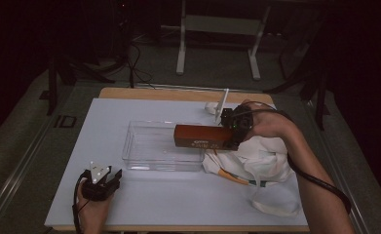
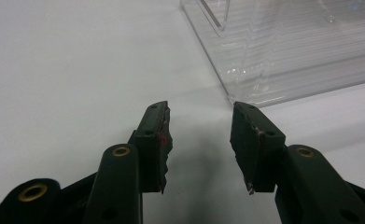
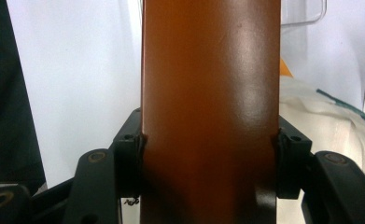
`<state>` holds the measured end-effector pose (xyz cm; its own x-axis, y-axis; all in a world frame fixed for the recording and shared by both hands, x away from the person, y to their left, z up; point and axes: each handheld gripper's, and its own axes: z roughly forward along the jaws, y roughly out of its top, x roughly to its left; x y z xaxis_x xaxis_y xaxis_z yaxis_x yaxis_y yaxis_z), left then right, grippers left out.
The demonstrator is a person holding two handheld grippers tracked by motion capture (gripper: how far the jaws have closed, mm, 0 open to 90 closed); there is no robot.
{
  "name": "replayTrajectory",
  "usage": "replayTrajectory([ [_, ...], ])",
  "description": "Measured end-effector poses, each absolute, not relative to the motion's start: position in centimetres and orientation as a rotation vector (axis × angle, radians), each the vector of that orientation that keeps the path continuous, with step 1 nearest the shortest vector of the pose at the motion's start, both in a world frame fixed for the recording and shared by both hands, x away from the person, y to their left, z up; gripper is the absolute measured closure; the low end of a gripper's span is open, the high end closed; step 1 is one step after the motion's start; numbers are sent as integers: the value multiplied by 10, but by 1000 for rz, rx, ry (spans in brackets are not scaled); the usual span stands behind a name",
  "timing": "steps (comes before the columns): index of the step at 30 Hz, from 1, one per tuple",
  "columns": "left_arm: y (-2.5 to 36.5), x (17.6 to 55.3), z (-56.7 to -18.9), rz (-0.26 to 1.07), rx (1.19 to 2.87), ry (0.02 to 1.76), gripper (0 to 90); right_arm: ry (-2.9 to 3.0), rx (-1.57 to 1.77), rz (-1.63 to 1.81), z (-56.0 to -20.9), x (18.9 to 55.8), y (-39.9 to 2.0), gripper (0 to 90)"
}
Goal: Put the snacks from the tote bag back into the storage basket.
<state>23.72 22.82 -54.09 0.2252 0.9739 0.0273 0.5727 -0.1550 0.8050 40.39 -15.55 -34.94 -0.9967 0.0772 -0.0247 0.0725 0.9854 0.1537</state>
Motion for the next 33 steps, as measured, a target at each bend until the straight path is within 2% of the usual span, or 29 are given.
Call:
replayTrajectory([
  [33, 229, 237, -541, 750, 1821, 1427, 578, 3121, 34, 174, -366, 403, -111, 427],
])
